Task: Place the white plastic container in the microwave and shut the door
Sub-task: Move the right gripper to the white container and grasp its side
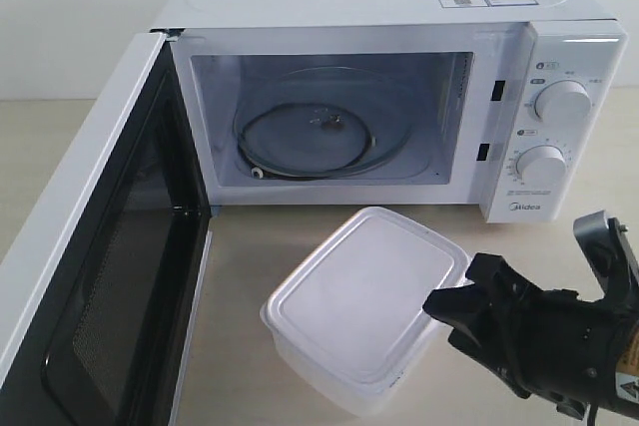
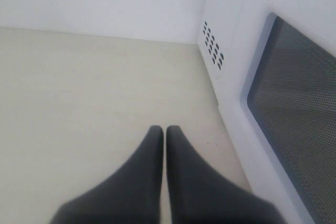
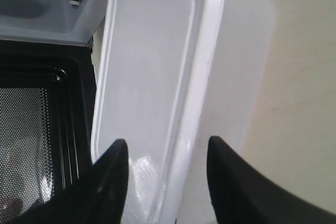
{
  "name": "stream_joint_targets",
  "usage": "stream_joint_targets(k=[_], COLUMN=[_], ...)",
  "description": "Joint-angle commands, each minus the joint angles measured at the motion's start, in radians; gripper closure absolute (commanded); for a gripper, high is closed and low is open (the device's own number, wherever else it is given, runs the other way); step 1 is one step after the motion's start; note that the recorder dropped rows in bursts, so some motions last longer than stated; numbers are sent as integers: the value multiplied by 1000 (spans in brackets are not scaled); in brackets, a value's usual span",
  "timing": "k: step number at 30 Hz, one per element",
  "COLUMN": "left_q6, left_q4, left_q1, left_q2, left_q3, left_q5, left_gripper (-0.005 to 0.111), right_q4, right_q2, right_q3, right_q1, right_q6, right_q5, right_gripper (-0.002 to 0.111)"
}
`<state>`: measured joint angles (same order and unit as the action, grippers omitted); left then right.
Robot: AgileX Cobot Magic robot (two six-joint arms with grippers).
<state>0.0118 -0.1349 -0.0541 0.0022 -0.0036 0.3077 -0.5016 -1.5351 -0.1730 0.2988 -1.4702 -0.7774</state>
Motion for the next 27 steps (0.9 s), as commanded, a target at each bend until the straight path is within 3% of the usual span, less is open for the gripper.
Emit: stream_joint_targets(k=[1, 6, 27], left_q6=[7, 7, 7], left_q4=[1, 1, 1], left_q1=[3, 3, 3], left_q2=[-2, -2, -2], left_q3=[4, 4, 4], left_q5=[-16, -16, -16], left_gripper=[102, 102, 102], right_q4=[-5, -12, -94], right_q2=[-46, -118, -119], right_q3=[-30, -56, -120], right_q1=[1, 1, 1], right_q6=[-16, -21, -117], right_q5=[45, -26, 68], right_gripper=[62, 62, 62])
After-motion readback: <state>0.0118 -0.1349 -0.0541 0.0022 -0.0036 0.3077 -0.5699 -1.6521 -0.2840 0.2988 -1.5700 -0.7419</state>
